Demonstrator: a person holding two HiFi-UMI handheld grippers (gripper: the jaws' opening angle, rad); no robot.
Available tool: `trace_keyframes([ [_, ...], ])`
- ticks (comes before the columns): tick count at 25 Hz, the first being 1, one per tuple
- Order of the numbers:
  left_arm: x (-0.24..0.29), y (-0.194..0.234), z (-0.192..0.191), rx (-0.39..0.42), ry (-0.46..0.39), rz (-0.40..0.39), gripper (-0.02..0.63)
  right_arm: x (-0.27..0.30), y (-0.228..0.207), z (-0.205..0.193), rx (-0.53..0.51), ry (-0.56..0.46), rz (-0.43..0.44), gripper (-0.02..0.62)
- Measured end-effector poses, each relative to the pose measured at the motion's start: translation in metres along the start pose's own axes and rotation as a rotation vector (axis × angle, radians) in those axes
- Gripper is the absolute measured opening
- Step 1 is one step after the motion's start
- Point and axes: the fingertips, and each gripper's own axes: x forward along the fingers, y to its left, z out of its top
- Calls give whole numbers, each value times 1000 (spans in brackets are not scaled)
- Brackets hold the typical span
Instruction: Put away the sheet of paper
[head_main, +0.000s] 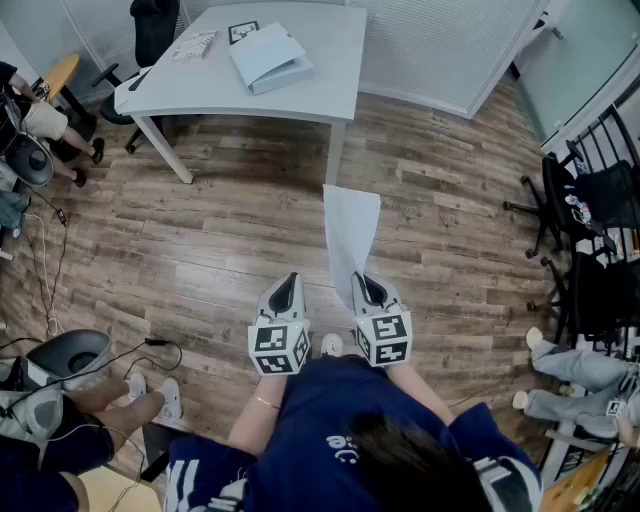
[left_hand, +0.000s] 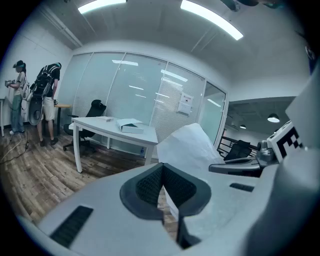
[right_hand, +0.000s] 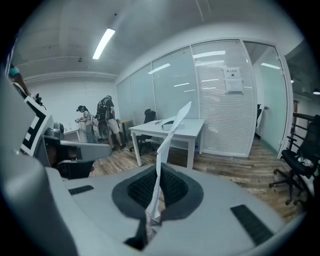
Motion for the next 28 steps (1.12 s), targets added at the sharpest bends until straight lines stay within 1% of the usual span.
trace_keyframes([
  [5,7,14,9,11,-10,-4,3,10,4,8,2,-9,-16,8],
  [10,19,28,19,24,-13,-30,3,25,6,16,4,-6,-45,8],
  [15,33,49,33,37,-8,-51,3,46,6,32,65,-19,-72,8],
  [17,38,60,34,38,-3,-58,3,55,9,37,72,-30,-77,8],
  [23,52,93,34,19,17,-70,3,78,16,47,59,-55,-104,8],
  [28,65,109,45,-6,8,-68,3,96,6,61,48,-50,-138,8],
])
